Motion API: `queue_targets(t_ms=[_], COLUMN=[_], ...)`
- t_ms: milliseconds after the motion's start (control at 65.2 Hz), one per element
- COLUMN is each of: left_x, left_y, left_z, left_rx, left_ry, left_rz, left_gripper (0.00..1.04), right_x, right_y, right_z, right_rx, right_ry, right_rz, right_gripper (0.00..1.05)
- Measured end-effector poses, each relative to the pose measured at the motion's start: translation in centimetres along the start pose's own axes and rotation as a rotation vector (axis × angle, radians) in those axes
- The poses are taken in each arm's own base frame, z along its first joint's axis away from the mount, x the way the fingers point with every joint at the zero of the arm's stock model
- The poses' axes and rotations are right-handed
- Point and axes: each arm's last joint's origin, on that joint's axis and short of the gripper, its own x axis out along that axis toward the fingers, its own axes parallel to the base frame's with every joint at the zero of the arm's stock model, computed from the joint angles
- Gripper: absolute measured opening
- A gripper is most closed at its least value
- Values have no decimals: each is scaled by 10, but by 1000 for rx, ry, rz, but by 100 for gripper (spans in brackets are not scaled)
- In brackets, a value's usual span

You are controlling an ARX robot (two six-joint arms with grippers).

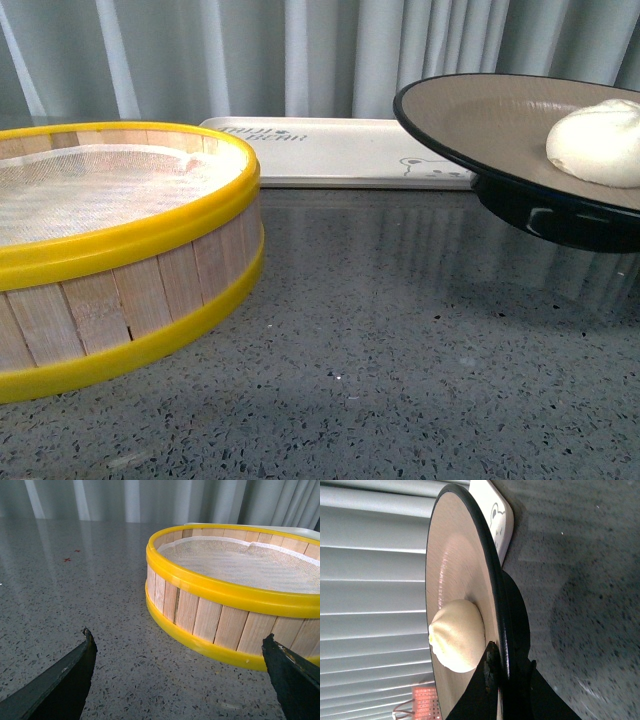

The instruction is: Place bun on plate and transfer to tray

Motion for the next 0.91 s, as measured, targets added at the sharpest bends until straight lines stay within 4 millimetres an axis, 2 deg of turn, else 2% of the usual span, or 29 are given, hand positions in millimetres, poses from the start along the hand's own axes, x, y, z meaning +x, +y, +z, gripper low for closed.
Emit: queue_targets(t_ms=[200,476,583,691,906], left_x=[0,0,0,0,0], left_y=[0,0,0,0,0], left_z=[0,0,0,0,0], left_rx=[0,0,0,0,0], left_ry=[0,1,0,0,0], left_rz=[0,0,0,0,0], left_gripper=[98,98,98,98,98], right_x=[69,151,176,199,221], right_y=[41,75,77,69,57], right_z=[27,40,44,48,46], right_rx=[-8,-24,-30,-31,-29], right_ry=[-24,2,8,15,24], right_rz=[-11,-57,-78,-113,-135], right_gripper=[3,3,3,3,3])
